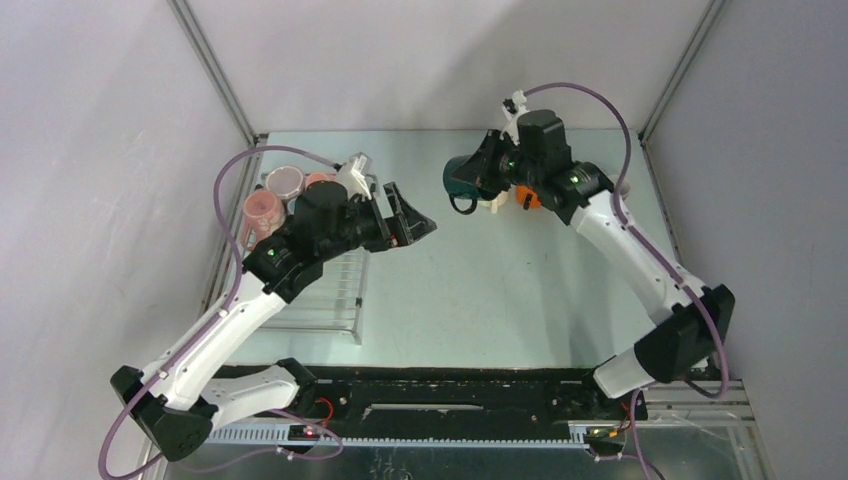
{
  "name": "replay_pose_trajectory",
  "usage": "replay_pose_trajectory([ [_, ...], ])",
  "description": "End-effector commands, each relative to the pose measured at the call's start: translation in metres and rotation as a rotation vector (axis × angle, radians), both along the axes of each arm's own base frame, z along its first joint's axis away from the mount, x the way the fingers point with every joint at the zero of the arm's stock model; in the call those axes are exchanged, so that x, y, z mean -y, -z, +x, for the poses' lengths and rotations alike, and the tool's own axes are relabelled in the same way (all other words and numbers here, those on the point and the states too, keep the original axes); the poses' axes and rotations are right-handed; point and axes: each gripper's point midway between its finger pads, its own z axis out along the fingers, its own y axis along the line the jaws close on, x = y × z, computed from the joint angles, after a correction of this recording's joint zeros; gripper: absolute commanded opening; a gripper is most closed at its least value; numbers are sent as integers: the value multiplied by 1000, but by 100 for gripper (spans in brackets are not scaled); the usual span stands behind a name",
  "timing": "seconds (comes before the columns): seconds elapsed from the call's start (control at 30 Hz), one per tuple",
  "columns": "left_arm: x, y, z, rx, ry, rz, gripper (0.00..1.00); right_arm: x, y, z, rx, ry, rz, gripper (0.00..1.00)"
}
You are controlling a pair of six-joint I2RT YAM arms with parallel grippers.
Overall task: Unload the cups from the dish rack
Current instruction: Place the cup at the center of the board.
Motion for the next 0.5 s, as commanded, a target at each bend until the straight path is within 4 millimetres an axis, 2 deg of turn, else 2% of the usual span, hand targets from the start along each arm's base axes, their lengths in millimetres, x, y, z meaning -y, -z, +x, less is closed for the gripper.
replay_pose_trajectory([
  [0.0,-29,-9,0,95,-50,145,100,21,31,24,34,46,-322,0],
  [0.03,-32,-11,0,106,-57,157,100,22,44,31,15,49,-384,0],
  [0.27,-51,-24,1,158,-103,229,100,21,99,67,-41,17,-657,0],
  [0.47,-64,-29,-2,174,-134,256,100,13,138,87,-76,-35,-776,0],
])
